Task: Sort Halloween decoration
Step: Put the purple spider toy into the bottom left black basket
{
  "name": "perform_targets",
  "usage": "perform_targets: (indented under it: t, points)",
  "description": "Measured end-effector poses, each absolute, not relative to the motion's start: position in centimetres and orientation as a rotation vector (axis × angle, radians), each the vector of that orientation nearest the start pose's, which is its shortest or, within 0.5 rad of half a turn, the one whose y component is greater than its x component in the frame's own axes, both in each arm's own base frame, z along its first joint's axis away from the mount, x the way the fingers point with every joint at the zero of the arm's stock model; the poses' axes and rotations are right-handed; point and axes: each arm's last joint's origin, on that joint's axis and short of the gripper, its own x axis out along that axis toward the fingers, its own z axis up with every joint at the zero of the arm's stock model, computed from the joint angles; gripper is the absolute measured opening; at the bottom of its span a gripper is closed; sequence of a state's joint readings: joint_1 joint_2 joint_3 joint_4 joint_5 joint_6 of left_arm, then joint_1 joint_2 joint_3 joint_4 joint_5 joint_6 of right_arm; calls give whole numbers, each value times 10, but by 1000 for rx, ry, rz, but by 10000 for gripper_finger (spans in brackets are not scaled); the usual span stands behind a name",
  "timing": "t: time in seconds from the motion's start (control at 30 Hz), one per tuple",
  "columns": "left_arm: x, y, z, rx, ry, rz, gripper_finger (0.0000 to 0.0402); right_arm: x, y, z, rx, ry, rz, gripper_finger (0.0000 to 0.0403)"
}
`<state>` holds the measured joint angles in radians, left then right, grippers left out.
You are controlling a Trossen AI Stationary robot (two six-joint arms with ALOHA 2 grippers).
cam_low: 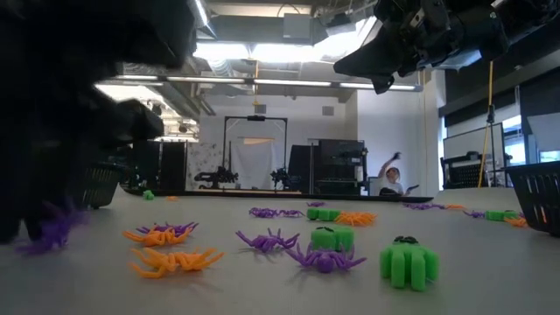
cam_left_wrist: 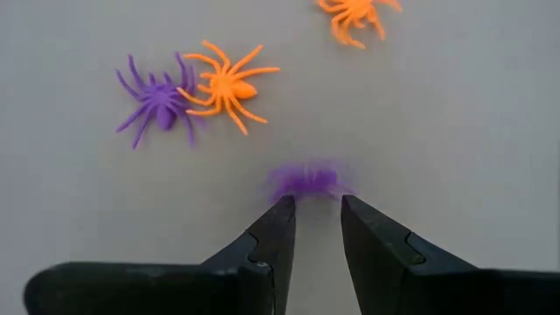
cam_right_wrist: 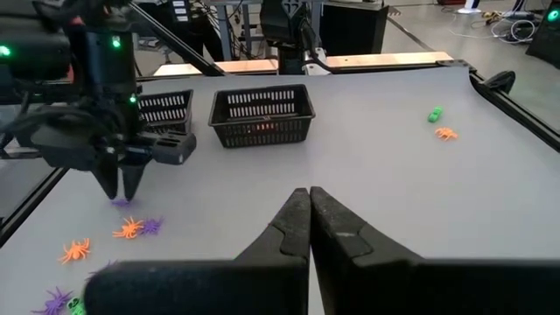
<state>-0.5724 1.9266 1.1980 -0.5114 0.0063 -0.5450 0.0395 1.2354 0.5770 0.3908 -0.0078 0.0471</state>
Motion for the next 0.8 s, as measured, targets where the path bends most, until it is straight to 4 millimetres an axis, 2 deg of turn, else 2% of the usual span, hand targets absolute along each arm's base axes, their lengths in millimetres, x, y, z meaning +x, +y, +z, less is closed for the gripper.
perform_targets:
  t: [0.37, 0.6, 0.8]
  points:
    - [311, -197, 135, -113, 1292, -141, 82, 257, 10, 225, 43, 268, 41, 5]
    - [311, -196, 134, -108, 1289, -125, 10, 257, 10, 225, 43, 269, 41, 5]
    - [312, -196, 140, -100, 1307, -86, 0, 257, 10, 225, 43, 269, 41, 5]
